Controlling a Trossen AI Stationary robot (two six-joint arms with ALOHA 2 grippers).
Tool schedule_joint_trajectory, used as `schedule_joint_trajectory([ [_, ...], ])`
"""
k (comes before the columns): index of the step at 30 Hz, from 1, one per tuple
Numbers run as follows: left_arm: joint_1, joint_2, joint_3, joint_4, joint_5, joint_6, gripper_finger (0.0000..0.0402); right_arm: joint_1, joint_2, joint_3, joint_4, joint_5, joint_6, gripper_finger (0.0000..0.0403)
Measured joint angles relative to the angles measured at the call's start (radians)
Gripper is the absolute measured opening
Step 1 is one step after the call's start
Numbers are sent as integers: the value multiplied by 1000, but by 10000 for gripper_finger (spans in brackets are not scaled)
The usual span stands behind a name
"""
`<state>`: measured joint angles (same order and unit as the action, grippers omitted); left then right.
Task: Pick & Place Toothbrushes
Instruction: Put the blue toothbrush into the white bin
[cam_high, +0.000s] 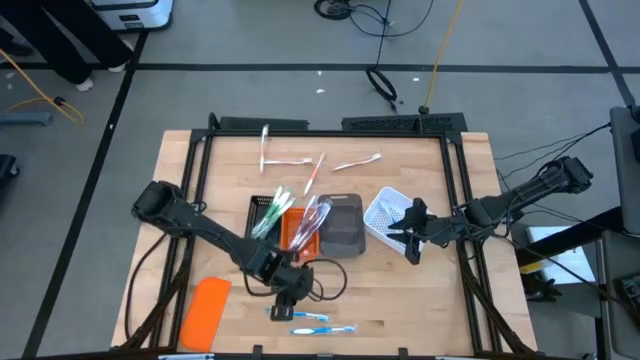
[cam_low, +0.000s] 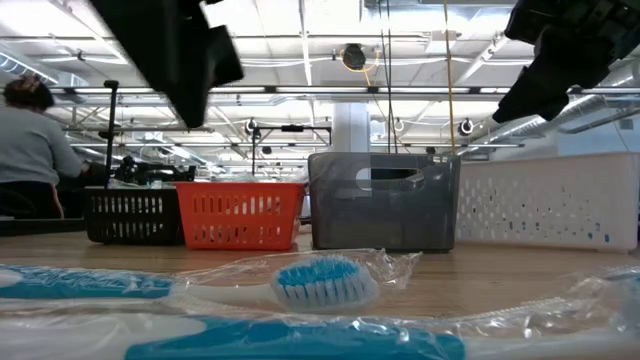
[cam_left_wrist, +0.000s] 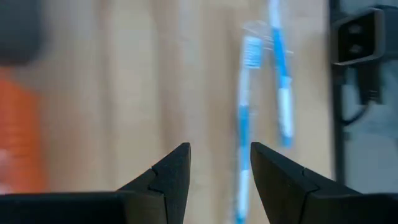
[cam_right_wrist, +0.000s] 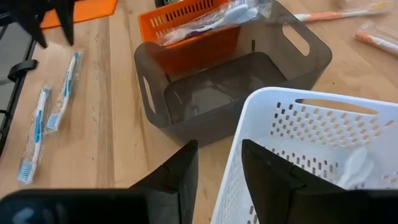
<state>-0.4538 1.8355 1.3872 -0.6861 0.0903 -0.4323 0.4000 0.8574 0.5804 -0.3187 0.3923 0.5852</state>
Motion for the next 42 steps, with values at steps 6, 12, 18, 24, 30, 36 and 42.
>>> schedule_joint_trajectory([
  [6,-37,0,-117,187,71,-111,170,0,0,0,0,0,-2,114],
  [12,-75,0,-195,323,97,-214,170,0,0,0,0,-1,1,112],
  [18,-98,0,-225,345,62,-288,170,0,0,0,0,-1,1,110],
  [24,-109,13,-228,341,32,-303,170,0,0,0,0,-1,1,110],
  [30,-105,50,-226,348,14,-316,170,0,0,0,-1,-2,1,110],
  [36,-96,88,-227,338,46,-326,170,0,0,0,-7,-2,1,110],
  [42,-94,101,-224,325,25,-322,150,0,0,0,-8,-2,1,110],
])
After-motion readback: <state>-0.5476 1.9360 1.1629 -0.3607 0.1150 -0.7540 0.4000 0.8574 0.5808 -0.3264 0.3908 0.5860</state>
